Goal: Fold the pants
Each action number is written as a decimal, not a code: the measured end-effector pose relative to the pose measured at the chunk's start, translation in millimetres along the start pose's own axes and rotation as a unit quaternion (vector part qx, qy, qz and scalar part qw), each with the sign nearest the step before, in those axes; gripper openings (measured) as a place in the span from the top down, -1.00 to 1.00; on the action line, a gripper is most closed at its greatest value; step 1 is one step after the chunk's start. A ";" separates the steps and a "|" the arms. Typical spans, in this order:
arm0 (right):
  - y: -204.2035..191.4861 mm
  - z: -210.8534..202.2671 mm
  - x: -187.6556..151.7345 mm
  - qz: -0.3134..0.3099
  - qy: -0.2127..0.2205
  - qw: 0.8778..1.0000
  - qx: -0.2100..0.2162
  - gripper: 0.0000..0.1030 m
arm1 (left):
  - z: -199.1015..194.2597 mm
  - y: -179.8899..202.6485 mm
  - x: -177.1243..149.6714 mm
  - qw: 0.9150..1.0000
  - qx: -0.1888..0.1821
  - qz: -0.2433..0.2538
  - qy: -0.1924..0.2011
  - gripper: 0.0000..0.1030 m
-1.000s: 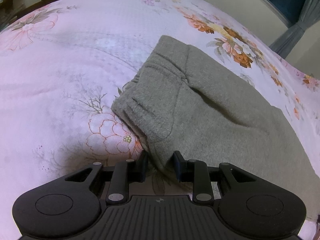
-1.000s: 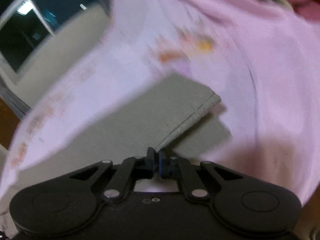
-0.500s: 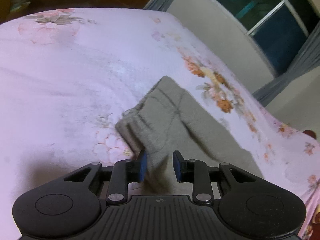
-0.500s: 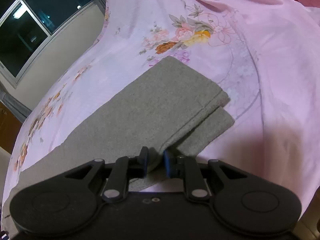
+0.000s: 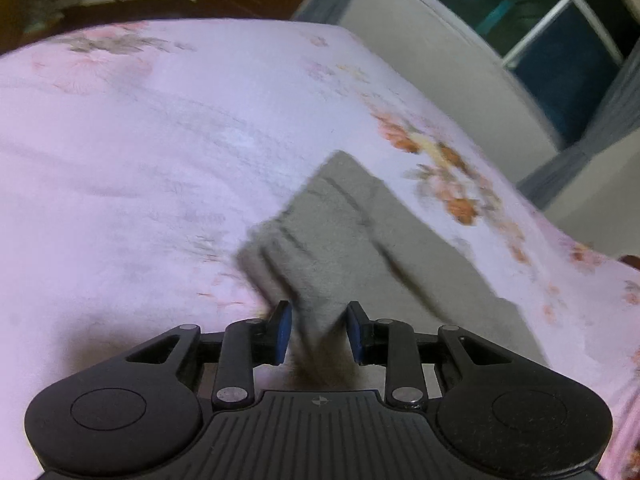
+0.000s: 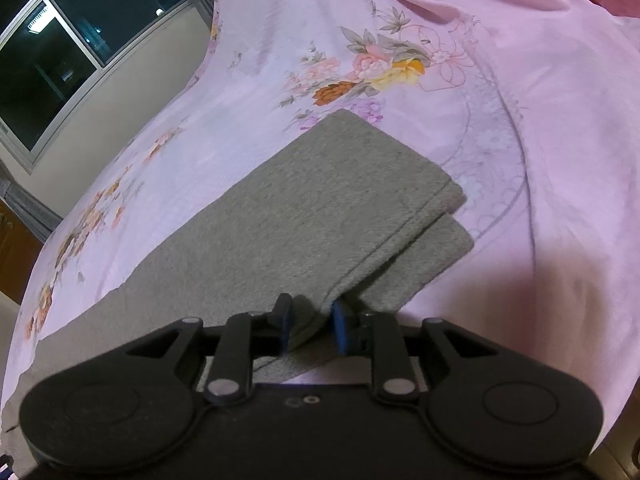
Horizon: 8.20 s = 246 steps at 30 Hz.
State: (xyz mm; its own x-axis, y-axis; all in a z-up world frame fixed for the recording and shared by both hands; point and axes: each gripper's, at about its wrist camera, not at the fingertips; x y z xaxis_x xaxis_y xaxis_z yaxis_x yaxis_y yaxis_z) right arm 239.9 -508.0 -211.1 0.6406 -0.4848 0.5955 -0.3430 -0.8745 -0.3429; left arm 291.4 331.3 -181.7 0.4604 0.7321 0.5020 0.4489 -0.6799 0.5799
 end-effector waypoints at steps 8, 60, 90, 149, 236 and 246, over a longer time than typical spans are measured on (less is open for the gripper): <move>-5.9 4.2 0.4 -0.013 0.002 1.000 -0.003 0.36 | 14.8 0.7 2.1 0.995 -0.091 -0.018 -0.033 0.43; -147.8 -4.8 -34.7 -0.240 0.011 0.966 0.093 0.66 | 7.6 141.3 -77.0 0.974 -0.072 0.214 0.006 0.62; 54.7 -54.5 25.7 0.056 0.086 0.995 0.012 0.38 | 4.9 101.1 -56.1 0.967 0.047 0.248 0.040 -0.61; 64.4 -18.5 25.1 0.037 0.027 0.999 0.009 0.68 | 15.0 28.5 -18.8 0.990 0.089 0.103 0.030 -0.43; -171.5 14.9 -46.6 -0.281 -0.021 0.949 0.142 0.69 | 43.0 202.1 -128.8 0.956 -0.142 0.221 -0.134 0.47; -210.8 98.0 15.5 -0.290 -0.038 0.952 0.092 0.71 | 98.5 236.6 -120.8 0.955 -0.127 0.223 -0.147 0.47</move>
State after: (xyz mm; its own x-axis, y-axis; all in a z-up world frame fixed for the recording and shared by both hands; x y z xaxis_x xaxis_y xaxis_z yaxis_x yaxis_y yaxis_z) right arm 389.4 -329.6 -200.8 0.7357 0.0865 0.6718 0.2047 -0.9738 -0.0988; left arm 417.4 77.9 -168.4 0.7741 0.3044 0.5551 -0.0240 -0.8621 0.5062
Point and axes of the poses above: each gripper's, at about its wrist camera, not at the fingertips, and z roughly the way its jaws point, y to its right, x to its top, and after that the axes turned 7 degrees about -z, right-handed
